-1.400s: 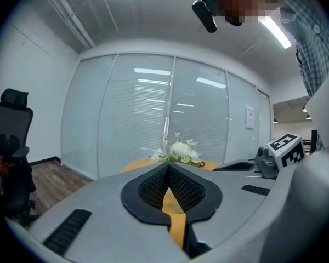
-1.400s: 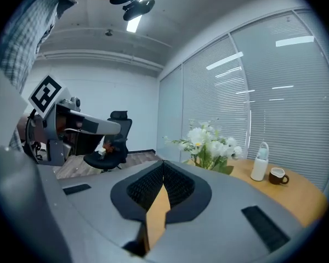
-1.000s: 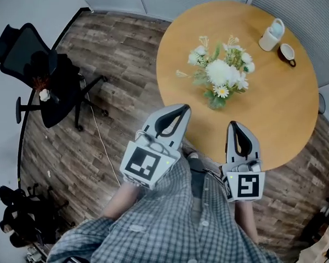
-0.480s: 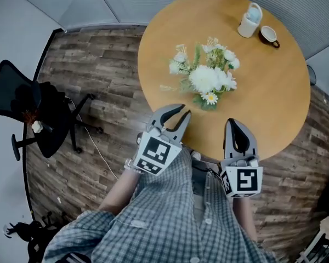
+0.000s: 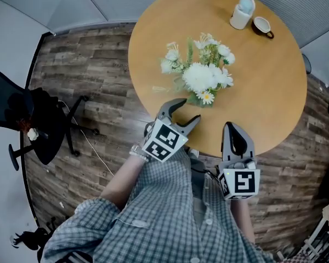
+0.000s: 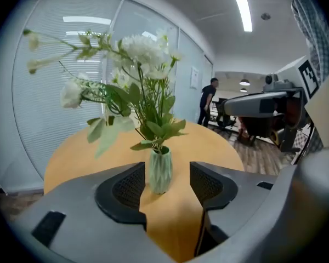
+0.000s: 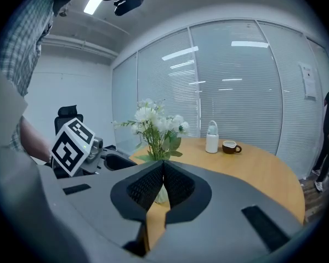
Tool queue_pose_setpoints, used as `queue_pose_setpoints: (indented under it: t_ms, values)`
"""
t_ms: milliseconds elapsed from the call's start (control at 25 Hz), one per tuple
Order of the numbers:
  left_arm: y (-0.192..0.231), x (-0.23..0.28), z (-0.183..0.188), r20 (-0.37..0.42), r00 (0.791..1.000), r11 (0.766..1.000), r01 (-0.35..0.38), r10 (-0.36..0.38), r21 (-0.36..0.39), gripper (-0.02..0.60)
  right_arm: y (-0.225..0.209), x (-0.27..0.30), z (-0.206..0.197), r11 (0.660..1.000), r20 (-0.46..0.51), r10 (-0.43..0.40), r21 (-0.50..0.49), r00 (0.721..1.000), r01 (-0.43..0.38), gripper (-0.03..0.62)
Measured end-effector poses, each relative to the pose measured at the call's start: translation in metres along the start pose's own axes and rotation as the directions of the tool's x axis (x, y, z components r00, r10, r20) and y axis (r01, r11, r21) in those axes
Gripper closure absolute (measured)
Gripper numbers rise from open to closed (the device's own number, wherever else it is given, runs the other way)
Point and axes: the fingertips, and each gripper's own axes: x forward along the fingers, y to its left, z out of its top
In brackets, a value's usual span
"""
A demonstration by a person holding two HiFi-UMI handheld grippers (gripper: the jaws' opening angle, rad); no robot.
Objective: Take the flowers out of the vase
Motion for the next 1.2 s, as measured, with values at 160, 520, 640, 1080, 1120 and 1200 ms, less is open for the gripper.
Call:
queue_pose_setpoints:
  t_ms: [160,520,640,1080,1120,1200]
  values:
    - [0.005,0.022,-0.011,-0.019,1.0,1.0,-0.009,0.009,-0.007,0.329,0.0,-0.001,-0.005,1.0,-0.019,-0.01,0.01,1.0,0.011,0.585]
    - [0.014,0.058,-0.016,-0.035,0.999,1.0,-0.003,0.004,0.027,0.301,-0.003,-0.002,-0.015,0.998,-0.058,-0.049,0.028,0.997,0.051,0.585]
    - [0.013,0.066,-0.015,-0.036,0.999,0.999,0.006,-0.005,0.033,0.301,-0.003,-0.002,-0.017,0.998,-0.067,-0.058,0.027,0.996,0.06,0.585]
    - [0.013,0.076,-0.012,-0.006,1.0,0.999,-0.015,0.015,0.049,0.328,0.003,0.014,-0.03,1.0,-0.114,-0.017,0.024,0.993,0.02,0.583]
    - [0.013,0.076,-0.012,-0.002,1.0,0.999,-0.016,0.016,0.049,0.328,0.003,0.017,-0.032,1.0,-0.124,-0.011,0.009,0.992,0.012,0.583]
    - [0.012,0.076,-0.012,0.004,1.0,0.999,-0.02,0.019,0.049,0.328,0.004,0.023,-0.038,1.0,-0.151,0.007,-0.015,0.989,-0.009,0.583]
